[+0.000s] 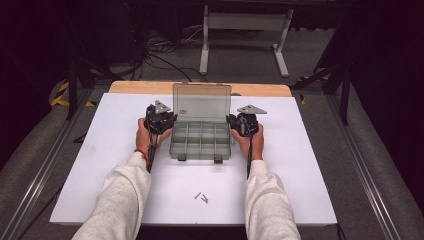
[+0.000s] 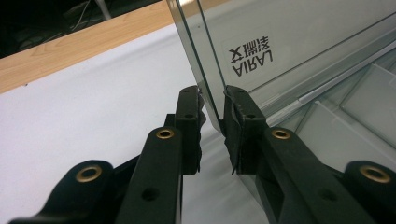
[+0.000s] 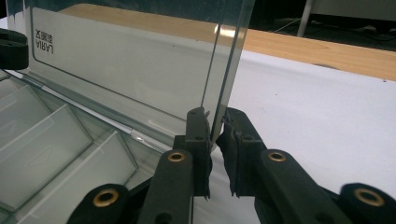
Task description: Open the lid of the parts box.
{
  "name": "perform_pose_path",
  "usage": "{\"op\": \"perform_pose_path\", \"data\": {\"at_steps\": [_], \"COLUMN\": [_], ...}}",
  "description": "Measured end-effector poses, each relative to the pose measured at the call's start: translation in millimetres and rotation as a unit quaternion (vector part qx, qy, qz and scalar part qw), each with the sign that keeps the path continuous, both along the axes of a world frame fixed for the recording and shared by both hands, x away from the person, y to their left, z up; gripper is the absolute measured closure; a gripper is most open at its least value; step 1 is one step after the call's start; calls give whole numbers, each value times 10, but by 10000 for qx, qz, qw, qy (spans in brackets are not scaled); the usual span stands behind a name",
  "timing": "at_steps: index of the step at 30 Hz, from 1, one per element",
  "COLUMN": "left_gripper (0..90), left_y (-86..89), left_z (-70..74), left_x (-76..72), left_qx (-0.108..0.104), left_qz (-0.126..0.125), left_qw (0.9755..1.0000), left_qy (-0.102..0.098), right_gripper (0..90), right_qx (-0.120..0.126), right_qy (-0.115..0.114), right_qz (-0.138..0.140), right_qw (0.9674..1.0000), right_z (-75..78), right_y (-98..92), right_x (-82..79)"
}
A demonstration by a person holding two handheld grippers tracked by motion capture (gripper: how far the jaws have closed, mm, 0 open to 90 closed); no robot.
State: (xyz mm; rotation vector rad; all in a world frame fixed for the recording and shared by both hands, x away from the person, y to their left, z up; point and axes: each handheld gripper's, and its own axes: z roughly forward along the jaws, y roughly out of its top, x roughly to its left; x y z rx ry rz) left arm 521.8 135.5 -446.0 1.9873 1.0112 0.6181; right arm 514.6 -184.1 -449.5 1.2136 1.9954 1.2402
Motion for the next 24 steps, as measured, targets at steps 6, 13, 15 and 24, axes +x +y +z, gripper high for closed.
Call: {"op": "perform_pose_path", "data": {"at_steps": [6,13,15,24], "left_gripper": [752,751,746,698], "left_y": [-1,6,6,80], "left_z": [-1,-19,-15,66], "left_x": [0,5,0,-41], "left_qx": [44,21,35,70], "left_qz": [10,5,13,-128], "left_qw": [10000,10000,10000,9999], "left_qy": [14,35,26,-19], "right_gripper": [785,784,782,750], "right_qx": [6,-10,-38,-141], "right_qy": [0,25,24,8], "right_qz": [-45,-54,-64,-55], "right_qw": [10000,10000,10000,9999], "right_z": [-7,-24,-21,22], "right_y": [-7,-7,-4,-35], "right_x": [-1,-3,-8,-62]}}
